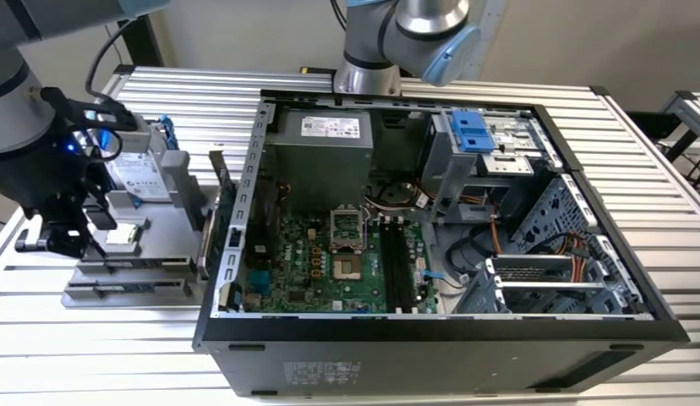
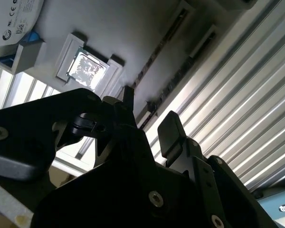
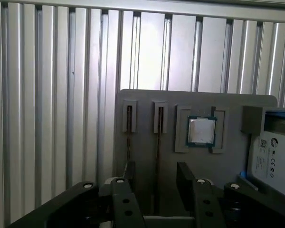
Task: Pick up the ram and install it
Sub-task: 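Pick up the ram and move it above insertion slot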
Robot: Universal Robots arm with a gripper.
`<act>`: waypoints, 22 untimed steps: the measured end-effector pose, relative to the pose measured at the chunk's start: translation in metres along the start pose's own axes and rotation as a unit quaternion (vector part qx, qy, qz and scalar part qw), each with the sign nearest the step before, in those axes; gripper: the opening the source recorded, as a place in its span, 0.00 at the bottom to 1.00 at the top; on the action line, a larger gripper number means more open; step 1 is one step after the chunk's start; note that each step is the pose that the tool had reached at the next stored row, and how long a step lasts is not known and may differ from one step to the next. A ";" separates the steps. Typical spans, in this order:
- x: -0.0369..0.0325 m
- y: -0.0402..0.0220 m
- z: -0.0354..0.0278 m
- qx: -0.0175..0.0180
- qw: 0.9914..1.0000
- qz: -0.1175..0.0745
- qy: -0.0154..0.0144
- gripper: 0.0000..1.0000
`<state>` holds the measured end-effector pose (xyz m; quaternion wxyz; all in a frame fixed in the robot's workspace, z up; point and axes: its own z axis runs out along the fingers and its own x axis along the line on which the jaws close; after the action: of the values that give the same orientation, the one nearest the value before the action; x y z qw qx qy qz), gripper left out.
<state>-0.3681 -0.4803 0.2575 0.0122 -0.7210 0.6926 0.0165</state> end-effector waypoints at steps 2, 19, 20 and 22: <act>0.0001 0.0001 0.0034 0.000 1.000 0.000 0.000 1.00; 0.0182 -0.0005 0.0197 0.000 1.000 0.005 0.000 1.00; 0.0190 -0.0005 0.0205 0.001 1.000 0.008 0.000 1.00; 0.0201 -0.0004 0.0228 0.002 1.000 0.015 0.000 1.00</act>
<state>-0.3670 -0.4995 0.2340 0.0135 -0.7103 0.7036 0.0154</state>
